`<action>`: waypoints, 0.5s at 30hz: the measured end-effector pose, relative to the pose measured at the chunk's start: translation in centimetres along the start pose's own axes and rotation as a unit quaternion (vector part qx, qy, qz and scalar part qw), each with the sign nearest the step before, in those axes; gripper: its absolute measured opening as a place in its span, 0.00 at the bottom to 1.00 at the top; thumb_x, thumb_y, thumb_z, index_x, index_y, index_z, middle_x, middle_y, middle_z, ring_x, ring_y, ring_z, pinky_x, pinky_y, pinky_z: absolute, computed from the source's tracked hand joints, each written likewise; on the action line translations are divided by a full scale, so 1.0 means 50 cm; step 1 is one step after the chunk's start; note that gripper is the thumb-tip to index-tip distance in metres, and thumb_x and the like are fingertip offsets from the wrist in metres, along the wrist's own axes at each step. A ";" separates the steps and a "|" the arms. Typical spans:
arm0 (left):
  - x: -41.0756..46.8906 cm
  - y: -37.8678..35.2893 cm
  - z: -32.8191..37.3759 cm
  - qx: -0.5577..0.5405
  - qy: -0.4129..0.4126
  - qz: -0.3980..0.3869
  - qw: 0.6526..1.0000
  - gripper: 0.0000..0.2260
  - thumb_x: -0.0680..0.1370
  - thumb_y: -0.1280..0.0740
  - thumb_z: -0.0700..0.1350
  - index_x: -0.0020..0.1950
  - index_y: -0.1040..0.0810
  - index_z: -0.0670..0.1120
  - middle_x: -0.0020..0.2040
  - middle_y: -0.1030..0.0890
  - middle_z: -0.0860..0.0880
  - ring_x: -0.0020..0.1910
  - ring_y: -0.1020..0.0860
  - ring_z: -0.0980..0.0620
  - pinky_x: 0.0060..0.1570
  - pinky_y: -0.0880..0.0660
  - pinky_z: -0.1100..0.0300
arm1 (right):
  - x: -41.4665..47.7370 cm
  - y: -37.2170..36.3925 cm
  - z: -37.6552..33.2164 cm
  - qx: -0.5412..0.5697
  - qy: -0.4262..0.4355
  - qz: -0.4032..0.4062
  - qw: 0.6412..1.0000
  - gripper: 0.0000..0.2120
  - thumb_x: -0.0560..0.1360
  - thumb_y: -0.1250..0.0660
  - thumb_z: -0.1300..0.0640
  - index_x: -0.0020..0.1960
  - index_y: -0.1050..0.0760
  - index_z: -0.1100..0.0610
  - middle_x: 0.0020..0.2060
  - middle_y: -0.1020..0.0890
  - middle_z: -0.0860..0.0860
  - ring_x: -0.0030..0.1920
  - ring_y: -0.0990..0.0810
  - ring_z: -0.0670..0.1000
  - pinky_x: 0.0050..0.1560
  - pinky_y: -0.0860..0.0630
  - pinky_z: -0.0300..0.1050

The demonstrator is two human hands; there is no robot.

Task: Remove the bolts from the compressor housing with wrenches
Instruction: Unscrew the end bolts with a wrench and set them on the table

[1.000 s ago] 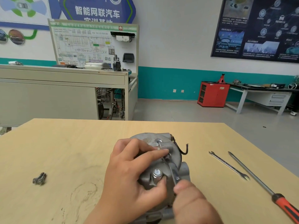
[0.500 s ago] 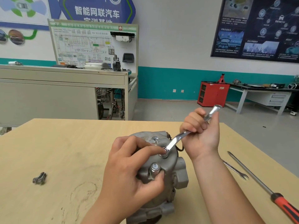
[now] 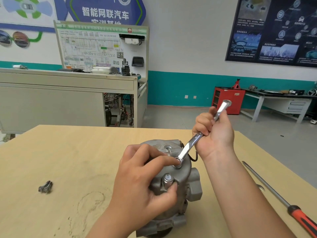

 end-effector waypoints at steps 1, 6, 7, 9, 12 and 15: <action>0.000 0.001 0.000 0.000 0.001 -0.002 1.000 0.14 0.64 0.35 0.51 0.46 0.16 0.53 0.42 0.23 0.54 0.46 0.29 0.50 0.52 0.33 0.66 | 0.002 -0.003 0.002 -0.006 -0.003 -0.001 1.000 0.19 0.80 0.46 0.45 0.37 0.31 0.55 0.21 0.39 0.46 0.16 0.43 0.42 0.13 0.46 0.33; 0.001 0.002 -0.004 -0.005 0.010 -0.008 1.000 0.14 0.64 0.34 0.52 0.45 0.15 0.52 0.43 0.23 0.55 0.47 0.26 0.48 0.52 0.34 0.68 | 0.006 -0.009 0.006 -0.020 -0.005 0.010 1.000 0.21 0.80 0.47 0.44 0.38 0.29 0.56 0.21 0.38 0.46 0.16 0.43 0.42 0.14 0.45 0.33; 0.001 0.002 -0.004 -0.006 0.010 -0.009 1.000 0.14 0.64 0.34 0.52 0.45 0.15 0.52 0.44 0.23 0.54 0.47 0.26 0.47 0.53 0.34 0.68 | 0.007 -0.009 0.006 -0.020 -0.004 0.011 1.000 0.21 0.80 0.47 0.44 0.38 0.28 0.56 0.21 0.38 0.46 0.16 0.43 0.42 0.13 0.45 0.33; 0.001 0.002 -0.002 -0.007 0.008 -0.011 1.000 0.13 0.64 0.34 0.52 0.45 0.15 0.52 0.43 0.23 0.54 0.47 0.26 0.47 0.52 0.34 0.67 | 0.006 -0.007 0.005 -0.016 -0.004 0.007 1.000 0.21 0.80 0.47 0.43 0.38 0.28 0.56 0.21 0.39 0.46 0.17 0.43 0.42 0.13 0.45 0.33; 0.000 0.001 0.000 -0.006 0.003 -0.011 1.000 0.13 0.64 0.34 0.52 0.45 0.15 0.52 0.43 0.23 0.55 0.47 0.26 0.48 0.52 0.34 0.66 | 0.002 -0.003 0.004 0.004 -0.007 -0.012 1.000 0.21 0.80 0.46 0.43 0.38 0.28 0.56 0.22 0.39 0.46 0.17 0.43 0.42 0.13 0.45 0.33; -0.001 0.002 0.002 -0.006 -0.002 -0.009 1.000 0.13 0.64 0.34 0.51 0.45 0.15 0.52 0.43 0.23 0.54 0.46 0.26 0.48 0.53 0.34 0.67 | -0.001 0.000 0.003 0.025 -0.011 -0.040 0.999 0.20 0.80 0.46 0.44 0.37 0.29 0.55 0.21 0.39 0.46 0.16 0.42 0.42 0.13 0.44 0.33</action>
Point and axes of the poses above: each hand's wrist, its own x-axis towards the middle knuckle, its own y-axis out of the back of the hand, z = x × y, the point moved 2 cm from there along x, towards the middle knuckle
